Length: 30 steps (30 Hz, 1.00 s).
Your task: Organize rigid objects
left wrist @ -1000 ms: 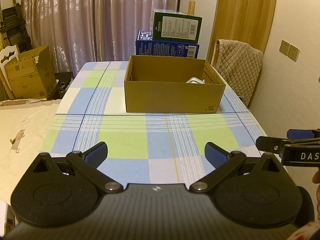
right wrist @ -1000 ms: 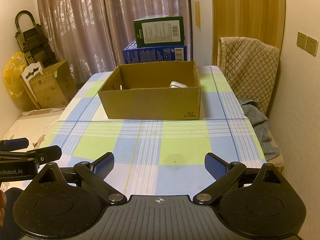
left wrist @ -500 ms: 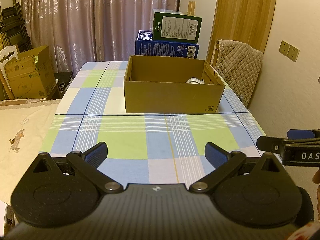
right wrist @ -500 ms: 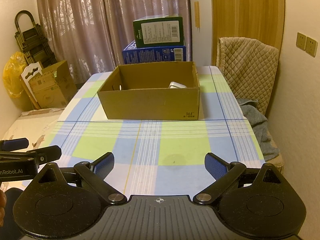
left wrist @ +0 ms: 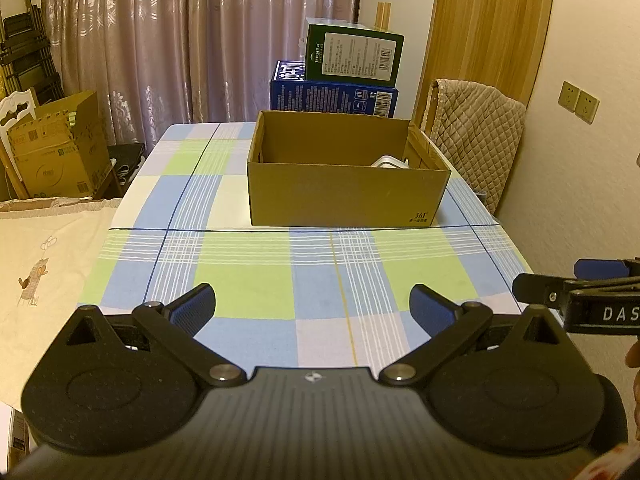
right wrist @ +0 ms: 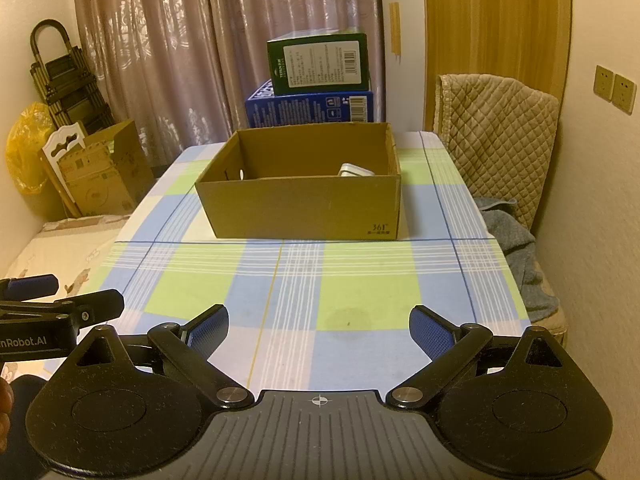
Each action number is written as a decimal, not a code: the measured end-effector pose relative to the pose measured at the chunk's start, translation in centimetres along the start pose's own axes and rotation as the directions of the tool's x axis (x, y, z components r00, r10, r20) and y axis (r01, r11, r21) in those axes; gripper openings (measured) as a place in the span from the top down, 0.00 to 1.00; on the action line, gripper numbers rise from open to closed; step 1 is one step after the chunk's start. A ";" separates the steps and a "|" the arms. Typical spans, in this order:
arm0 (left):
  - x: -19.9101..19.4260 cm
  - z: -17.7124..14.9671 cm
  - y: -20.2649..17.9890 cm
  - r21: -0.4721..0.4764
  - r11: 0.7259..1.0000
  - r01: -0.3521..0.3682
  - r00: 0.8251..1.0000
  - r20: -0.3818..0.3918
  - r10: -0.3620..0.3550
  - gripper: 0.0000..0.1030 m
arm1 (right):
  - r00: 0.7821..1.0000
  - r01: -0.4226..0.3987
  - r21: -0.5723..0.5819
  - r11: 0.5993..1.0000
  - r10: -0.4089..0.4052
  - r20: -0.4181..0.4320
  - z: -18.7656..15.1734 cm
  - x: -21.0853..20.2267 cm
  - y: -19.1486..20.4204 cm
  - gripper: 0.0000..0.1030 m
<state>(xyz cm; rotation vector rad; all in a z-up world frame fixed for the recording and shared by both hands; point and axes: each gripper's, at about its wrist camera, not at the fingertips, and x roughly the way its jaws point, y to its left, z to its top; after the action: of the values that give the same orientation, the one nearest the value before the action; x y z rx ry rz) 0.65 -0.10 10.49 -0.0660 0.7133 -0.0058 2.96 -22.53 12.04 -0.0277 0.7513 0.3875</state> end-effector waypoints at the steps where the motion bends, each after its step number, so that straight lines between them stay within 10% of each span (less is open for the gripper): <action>1: 0.0 0.0 0.0 0.001 1.000 -0.001 1.000 0.000 0.001 0.01 | 1.000 0.000 0.000 1.000 0.000 -0.001 0.0 0.0 0.0 0.08; 30: 0.2 0.0 0.2 0.004 1.000 0.007 1.000 -0.005 -0.007 0.01 | 1.000 0.002 0.001 1.000 -0.002 -0.003 0.2 0.0 0.0 0.08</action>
<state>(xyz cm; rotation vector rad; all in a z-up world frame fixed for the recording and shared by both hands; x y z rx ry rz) 0.79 0.09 10.36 -0.0650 0.7176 -0.0141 3.08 -22.52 12.20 -0.0276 0.7540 0.3852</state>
